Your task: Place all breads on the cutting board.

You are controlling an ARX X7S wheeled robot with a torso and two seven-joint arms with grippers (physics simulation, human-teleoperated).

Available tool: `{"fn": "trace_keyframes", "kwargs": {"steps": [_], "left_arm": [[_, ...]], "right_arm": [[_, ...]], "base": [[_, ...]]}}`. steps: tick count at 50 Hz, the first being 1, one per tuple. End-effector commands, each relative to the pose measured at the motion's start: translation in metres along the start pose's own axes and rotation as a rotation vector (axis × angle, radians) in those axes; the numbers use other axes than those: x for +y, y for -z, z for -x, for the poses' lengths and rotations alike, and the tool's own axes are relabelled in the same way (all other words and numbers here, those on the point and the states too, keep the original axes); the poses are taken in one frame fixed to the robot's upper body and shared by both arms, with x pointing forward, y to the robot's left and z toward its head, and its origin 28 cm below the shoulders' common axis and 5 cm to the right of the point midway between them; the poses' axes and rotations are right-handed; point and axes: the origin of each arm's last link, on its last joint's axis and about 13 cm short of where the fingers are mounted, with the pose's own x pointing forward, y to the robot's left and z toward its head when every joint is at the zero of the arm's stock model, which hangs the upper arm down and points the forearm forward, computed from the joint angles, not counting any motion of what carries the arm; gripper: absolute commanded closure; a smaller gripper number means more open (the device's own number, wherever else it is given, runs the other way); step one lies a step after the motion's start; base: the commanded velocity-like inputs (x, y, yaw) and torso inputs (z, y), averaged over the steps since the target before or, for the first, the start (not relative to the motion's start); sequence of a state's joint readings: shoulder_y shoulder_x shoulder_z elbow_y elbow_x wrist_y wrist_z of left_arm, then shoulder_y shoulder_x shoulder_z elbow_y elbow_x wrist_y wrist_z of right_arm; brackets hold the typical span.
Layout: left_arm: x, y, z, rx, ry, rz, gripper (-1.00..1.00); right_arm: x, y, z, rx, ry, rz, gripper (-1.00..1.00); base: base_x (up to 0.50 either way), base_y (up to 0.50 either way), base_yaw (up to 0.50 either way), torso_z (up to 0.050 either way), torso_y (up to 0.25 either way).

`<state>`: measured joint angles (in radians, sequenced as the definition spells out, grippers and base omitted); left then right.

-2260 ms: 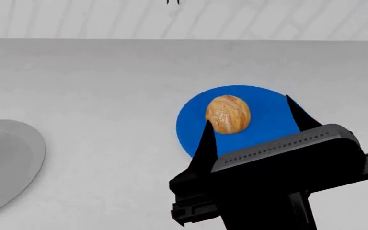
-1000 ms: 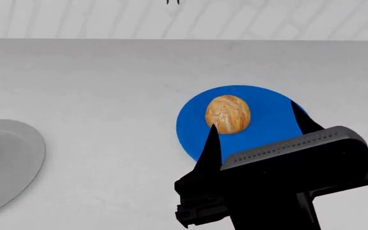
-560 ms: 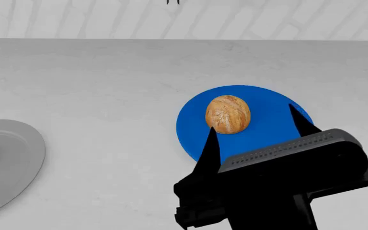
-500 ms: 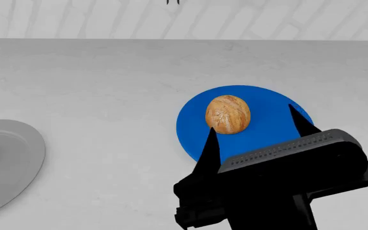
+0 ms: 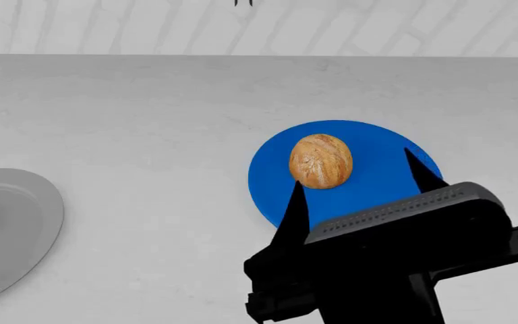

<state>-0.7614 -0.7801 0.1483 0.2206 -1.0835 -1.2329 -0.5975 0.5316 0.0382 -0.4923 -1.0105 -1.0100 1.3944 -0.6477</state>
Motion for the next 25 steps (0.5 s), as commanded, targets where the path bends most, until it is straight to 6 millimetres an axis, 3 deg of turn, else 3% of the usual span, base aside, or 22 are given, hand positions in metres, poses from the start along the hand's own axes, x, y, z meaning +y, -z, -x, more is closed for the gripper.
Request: {"fn": "trace_keyframes", "kwargs": {"steps": [1, 25], "left_arm": [[-0.0012, 0.0037, -0.0105, 0.020, -0.005, 0.004, -1.00], [-0.0006, 0.0079, -0.0181, 0.043, -0.013, 0.010, -1.00]], "right_arm": [[0.0006, 0.0015, -0.0004, 0.003, -0.003, 0.003, -1.00], [0.0009, 0.0024, 0.0005, 0.003, -0.004, 0.005, -1.00]], "base": [[0.00, 0.00, 0.00, 0.000, 0.000], [0.00, 0.00, 0.00, 0.000, 0.000]]}}
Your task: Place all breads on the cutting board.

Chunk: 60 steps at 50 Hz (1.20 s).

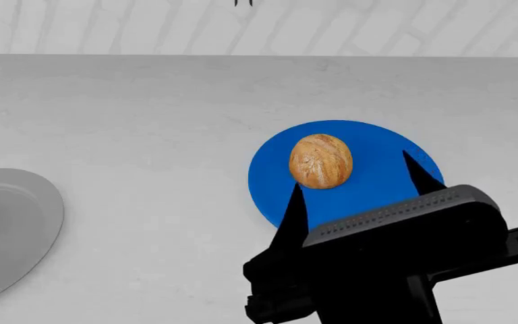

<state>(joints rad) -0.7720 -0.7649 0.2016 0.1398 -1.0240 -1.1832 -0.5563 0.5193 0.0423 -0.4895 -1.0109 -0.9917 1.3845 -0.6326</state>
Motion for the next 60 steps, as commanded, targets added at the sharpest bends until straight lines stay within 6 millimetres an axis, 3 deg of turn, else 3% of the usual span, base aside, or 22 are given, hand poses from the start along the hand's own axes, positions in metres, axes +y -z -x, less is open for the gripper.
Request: {"fn": "trace_keyframes", "kwargs": {"steps": [1, 38, 60], "left_arm": [[0.000, 0.003, -0.004, 0.013, -0.005, 0.000, -1.00], [-0.001, 0.007, -0.030, 0.067, -0.023, -0.004, -1.00], [-0.005, 0.008, -0.036, 0.082, -0.019, -0.002, -1.00]], "right_arm": [[0.000, 0.001, 0.000, 0.001, -0.001, 0.000, -1.00], [0.001, 0.004, -0.001, 0.009, -0.006, 0.001, -1.00], [0.002, 0.007, -0.002, 0.017, -0.008, -0.001, -1.00]], "base": [[0.00, 0.00, 0.00, 0.000, 0.000], [0.00, 0.00, 0.00, 0.000, 0.000], [0.00, 0.00, 0.00, 0.000, 0.000]]}}
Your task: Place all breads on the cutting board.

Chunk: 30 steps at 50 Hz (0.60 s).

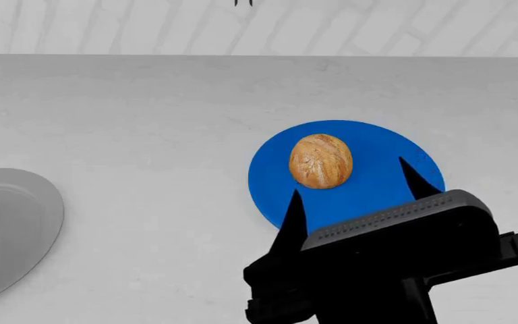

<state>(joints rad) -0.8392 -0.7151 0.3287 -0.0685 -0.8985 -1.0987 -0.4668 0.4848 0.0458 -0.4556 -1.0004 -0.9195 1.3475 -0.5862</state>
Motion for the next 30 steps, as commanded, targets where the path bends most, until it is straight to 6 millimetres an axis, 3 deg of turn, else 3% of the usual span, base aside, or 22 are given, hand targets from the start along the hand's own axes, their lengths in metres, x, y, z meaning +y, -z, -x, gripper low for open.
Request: {"fn": "trace_keyframes", "kwargs": {"steps": [1, 30], "left_arm": [[-0.0017, 0.0007, -0.0035, 0.011, 0.000, 0.003, -1.00], [-0.0025, -0.0013, -0.0118, 0.022, -0.009, 0.005, -1.00]], "right_arm": [[0.0001, 0.0013, -0.0004, 0.003, -0.001, 0.000, -1.00], [-0.0001, 0.0026, 0.0006, -0.001, 0.003, 0.002, -1.00]], "base": [[0.00, 0.00, 0.00, 0.000, 0.000], [0.00, 0.00, 0.00, 0.000, 0.000]]}}
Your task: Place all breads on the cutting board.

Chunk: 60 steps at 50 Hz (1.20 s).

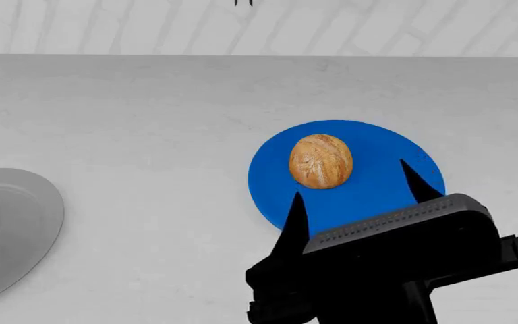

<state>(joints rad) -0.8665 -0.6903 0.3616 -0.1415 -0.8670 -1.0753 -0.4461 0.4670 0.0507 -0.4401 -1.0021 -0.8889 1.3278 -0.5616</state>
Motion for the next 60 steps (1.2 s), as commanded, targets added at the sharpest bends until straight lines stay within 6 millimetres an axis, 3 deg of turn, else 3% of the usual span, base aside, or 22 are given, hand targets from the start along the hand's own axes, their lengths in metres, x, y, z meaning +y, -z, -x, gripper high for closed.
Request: {"fn": "trace_keyframes", "kwargs": {"steps": [1, 58, 59, 60], "left_arm": [[0.000, -0.001, -0.003, 0.002, -0.005, 0.000, -1.00], [-0.005, 0.005, -0.023, 0.039, -0.027, -0.027, -1.00], [-0.004, 0.005, -0.024, 0.035, -0.020, -0.016, 1.00], [-0.003, 0.006, -0.025, 0.031, -0.024, -0.019, 1.00]], "right_arm": [[0.000, 0.000, 0.000, -0.001, 0.000, -0.001, -1.00], [-0.002, -0.002, 0.003, -0.013, 0.003, -0.003, -1.00], [-0.002, -0.002, 0.003, -0.013, 0.005, -0.004, -1.00], [-0.002, -0.002, 0.003, -0.013, 0.005, -0.005, -1.00]], "base": [[0.00, 0.00, 0.00, 0.000, 0.000], [0.00, 0.00, 0.00, 0.000, 0.000], [0.00, 0.00, 0.00, 0.000, 0.000], [0.00, 0.00, 0.00, 0.000, 0.000]]}}
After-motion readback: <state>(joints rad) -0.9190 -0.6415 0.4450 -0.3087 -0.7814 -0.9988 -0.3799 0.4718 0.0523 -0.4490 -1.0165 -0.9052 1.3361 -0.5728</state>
